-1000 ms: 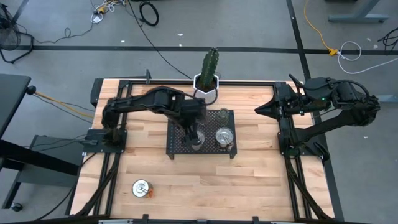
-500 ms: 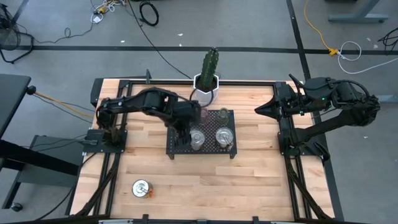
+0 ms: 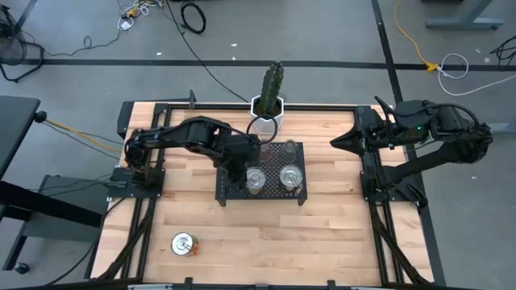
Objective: Pick & Place candle stick holders
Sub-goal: Put the top silver scented candle on the shelf
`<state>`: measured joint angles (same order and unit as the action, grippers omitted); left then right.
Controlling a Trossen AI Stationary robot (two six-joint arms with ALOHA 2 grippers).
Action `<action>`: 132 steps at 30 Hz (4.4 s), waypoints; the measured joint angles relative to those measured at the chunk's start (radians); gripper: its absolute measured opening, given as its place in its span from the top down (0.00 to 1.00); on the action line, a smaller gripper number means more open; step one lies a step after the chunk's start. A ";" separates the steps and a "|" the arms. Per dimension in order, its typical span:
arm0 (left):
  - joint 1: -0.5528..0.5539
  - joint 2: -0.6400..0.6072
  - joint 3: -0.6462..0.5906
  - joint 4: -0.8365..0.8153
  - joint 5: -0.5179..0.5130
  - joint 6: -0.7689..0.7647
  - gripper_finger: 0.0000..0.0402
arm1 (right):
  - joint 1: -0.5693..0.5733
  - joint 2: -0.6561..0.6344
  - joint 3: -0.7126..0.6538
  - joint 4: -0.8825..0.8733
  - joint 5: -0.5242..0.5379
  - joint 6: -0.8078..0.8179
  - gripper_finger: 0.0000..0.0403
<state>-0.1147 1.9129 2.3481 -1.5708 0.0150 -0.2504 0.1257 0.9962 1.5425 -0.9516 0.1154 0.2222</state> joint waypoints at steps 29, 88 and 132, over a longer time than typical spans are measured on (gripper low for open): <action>0.007 0.004 -0.033 0.000 0.117 -0.086 0.99 | 0.000 0.000 0.000 -0.001 0.000 0.000 0.94; 0.155 -0.430 -0.573 0.341 0.008 0.183 1.00 | 0.000 0.000 0.000 -0.002 0.037 -0.029 0.94; 0.100 -0.339 -0.885 0.710 0.113 0.123 1.00 | 0.000 0.043 0.000 -0.009 0.069 0.002 0.94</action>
<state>-0.0143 1.5738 1.4628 -0.8612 0.1284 -0.1276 0.1258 1.0397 1.5425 -0.9607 0.1841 0.2246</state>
